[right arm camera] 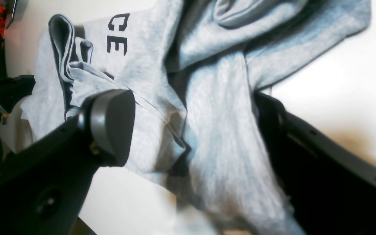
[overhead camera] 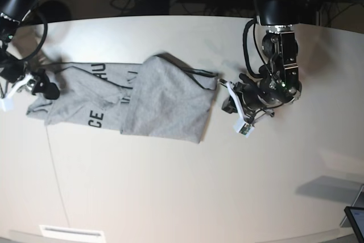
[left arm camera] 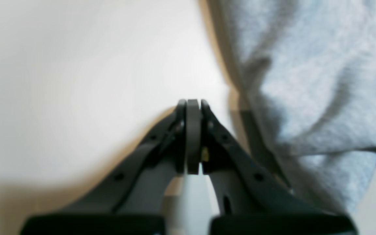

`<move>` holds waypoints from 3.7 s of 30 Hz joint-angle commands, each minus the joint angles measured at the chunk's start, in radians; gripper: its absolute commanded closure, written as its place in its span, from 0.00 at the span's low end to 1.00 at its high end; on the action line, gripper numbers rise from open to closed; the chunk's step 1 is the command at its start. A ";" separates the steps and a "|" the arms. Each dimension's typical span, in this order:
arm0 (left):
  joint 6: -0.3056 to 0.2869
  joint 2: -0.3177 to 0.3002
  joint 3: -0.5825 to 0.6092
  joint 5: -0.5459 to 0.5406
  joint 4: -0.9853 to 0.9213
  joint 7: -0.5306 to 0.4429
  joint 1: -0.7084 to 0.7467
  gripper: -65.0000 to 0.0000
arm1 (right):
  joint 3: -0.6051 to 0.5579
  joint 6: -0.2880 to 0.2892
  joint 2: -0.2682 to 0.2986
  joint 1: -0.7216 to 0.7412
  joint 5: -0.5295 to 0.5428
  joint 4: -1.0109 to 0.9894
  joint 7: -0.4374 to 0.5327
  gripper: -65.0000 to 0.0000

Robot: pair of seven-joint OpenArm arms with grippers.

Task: Fold the T-shirt properly
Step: 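Grasp the shirt's folded end with the right gripper and the other end with the left, then lift the end with the right gripper and fold it toward the left gripper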

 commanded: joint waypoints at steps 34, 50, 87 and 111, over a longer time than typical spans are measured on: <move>-0.004 -0.048 0.041 0.002 -0.033 0.002 -0.008 1.00 | -0.005 -0.017 0.019 0.013 -0.091 0.094 -0.050 1.00; -0.004 0.075 0.096 -0.009 -0.119 0.002 -0.059 1.00 | -0.005 -0.017 0.076 0.002 -0.089 0.212 -0.061 1.00; -0.004 0.141 0.130 0.000 -0.178 0.001 -0.068 1.00 | -0.005 -0.017 -0.007 -0.110 0.032 0.558 -0.098 1.00; -0.004 0.147 0.130 -0.008 -0.178 0.001 -0.061 1.00 | -0.032 -0.038 -0.121 -0.182 0.314 0.662 -0.099 1.00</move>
